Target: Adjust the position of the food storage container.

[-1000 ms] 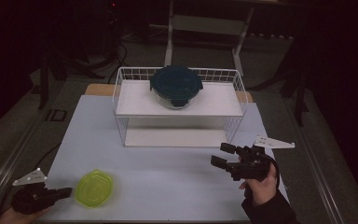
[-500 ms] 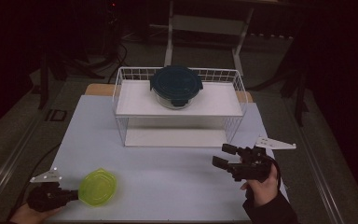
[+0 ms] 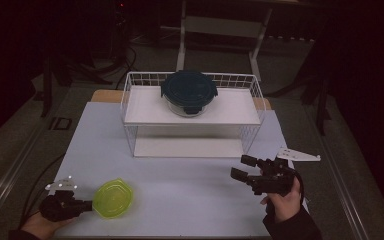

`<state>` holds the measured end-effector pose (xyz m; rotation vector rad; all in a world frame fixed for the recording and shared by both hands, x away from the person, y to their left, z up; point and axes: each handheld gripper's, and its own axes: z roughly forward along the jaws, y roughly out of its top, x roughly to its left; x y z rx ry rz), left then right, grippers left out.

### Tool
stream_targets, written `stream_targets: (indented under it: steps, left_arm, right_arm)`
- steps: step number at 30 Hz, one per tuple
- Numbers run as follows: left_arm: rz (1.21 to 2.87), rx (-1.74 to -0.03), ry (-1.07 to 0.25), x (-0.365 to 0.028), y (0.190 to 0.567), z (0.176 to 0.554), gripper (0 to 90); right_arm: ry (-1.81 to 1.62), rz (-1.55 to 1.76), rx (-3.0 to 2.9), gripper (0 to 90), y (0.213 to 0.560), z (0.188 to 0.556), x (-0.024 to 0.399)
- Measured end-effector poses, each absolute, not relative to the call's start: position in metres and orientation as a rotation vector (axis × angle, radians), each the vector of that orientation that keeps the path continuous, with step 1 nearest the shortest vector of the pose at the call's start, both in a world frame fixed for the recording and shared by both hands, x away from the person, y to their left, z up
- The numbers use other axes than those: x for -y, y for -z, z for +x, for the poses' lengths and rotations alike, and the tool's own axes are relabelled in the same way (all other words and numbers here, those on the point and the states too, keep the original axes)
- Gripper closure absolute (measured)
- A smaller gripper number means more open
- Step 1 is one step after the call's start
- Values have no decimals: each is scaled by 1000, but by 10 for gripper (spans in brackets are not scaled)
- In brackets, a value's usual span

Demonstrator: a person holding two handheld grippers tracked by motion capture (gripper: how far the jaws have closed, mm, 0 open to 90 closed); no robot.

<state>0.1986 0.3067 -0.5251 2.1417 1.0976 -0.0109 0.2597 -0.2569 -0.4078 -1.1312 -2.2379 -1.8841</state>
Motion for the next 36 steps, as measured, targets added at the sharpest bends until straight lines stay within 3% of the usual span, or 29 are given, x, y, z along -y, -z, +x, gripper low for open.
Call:
stream_targets:
  steps: [12,20,36]
  left_arm:
    - [2145,-1071,29,-290,527,202,882]
    - [2158,-1062,26,-264,528,226,882]
    - [2163,-1032,46,-256,525,223,882]
  right_arm:
    - [1880,-1145,2240,163,411,258,258]
    - [1876,-1149,2231,163,415,258,259]
    - [1876,-1157,2242,163,417,256,260]
